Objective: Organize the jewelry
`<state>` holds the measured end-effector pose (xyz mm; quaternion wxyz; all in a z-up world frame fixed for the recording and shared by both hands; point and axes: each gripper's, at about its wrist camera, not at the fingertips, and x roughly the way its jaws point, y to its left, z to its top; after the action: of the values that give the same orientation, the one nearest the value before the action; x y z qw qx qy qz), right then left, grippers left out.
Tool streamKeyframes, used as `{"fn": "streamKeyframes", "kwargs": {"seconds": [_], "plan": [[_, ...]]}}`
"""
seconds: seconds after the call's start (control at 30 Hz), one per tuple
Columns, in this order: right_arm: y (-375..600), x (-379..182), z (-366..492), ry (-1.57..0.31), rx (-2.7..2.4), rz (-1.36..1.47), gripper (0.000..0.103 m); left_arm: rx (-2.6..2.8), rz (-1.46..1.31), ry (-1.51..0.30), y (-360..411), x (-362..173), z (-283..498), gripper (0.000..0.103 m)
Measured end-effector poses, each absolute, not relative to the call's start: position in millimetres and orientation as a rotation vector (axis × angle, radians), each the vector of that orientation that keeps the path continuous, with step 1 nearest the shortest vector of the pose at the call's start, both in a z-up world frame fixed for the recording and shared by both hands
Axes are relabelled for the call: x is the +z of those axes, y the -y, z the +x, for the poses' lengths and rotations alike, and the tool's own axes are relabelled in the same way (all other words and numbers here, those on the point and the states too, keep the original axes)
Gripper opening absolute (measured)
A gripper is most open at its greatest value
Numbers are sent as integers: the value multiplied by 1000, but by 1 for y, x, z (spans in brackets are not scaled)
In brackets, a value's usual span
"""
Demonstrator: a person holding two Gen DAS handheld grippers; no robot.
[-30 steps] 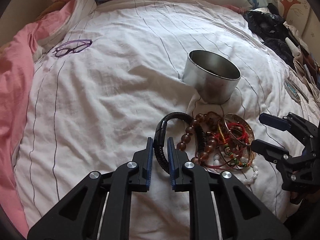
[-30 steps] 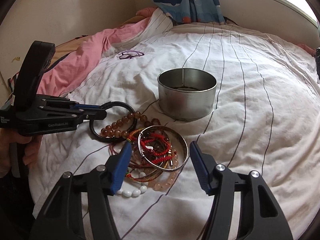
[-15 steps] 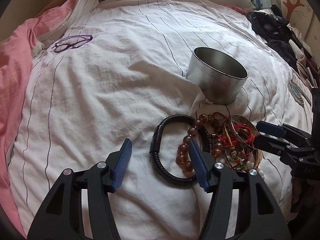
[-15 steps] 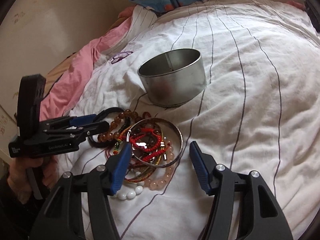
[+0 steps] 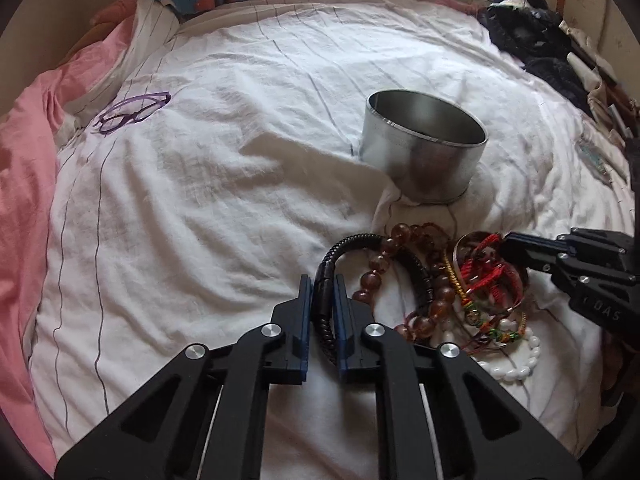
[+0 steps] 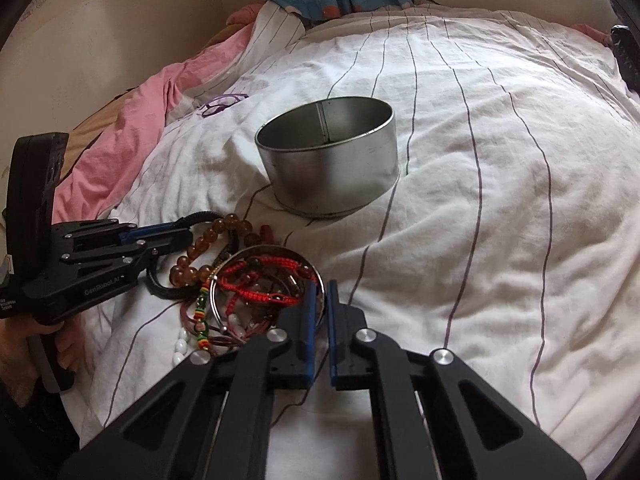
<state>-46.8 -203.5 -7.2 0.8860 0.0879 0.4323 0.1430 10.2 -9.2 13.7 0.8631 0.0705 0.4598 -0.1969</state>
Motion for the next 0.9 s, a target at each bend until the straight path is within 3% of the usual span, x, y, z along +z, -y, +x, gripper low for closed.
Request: {"fn": "streamKeyframes", "kwargs": {"seconds": [0.13,0.9], "plan": [[206,4,-56,-841,282,171,5,-423,130,-891,9,28,5,10],[212,-3,-52,-864,269,199,5,-371,221,-912,17,20,6,11]]}}
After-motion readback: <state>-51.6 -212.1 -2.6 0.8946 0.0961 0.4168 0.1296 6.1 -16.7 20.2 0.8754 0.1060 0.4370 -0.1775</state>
